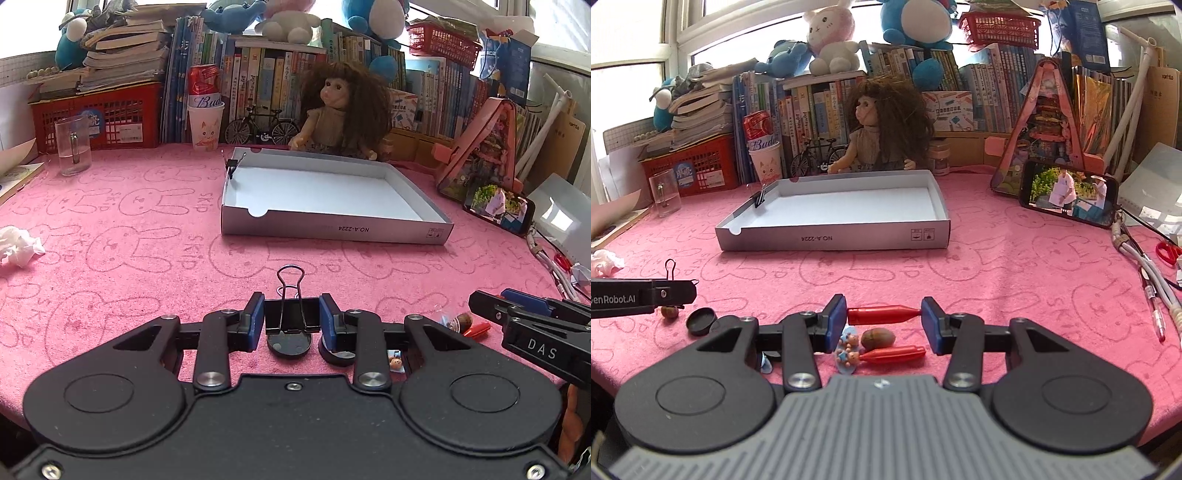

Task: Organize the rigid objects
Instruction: 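Carry the binder clip in the left tool while the right tool carries the red cylinder into the tray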

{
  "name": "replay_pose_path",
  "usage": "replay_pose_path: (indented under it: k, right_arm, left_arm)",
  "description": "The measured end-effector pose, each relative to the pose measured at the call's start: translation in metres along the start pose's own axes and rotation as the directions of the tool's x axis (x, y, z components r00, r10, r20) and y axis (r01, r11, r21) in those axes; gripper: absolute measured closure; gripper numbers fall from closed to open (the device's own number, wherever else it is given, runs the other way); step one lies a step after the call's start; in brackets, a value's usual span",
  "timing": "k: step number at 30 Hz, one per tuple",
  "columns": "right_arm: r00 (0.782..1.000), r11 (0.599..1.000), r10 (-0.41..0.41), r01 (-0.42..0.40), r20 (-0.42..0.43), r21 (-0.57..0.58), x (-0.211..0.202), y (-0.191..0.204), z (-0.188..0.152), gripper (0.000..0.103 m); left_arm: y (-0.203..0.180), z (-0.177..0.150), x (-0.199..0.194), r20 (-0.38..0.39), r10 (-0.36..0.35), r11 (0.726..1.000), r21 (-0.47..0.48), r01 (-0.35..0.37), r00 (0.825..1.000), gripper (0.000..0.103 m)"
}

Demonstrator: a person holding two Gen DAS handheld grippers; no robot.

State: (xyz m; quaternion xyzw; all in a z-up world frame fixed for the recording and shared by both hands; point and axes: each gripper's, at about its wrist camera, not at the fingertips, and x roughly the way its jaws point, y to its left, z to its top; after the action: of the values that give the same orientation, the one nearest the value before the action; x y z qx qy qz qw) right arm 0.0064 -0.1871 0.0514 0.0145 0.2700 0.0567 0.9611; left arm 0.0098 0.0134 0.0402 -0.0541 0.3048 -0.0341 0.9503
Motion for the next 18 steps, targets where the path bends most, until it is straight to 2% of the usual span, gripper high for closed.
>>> replay_pose_path:
  k: [18]
  right_arm:
    - [1.0,0.999,0.005,-0.004,-0.008,0.045,0.022,-0.012,0.017,0.054]
  left_arm:
    - [0.001,0.024,0.029,-0.015,-0.036,0.999,-0.031,0.036,0.999,0.073]
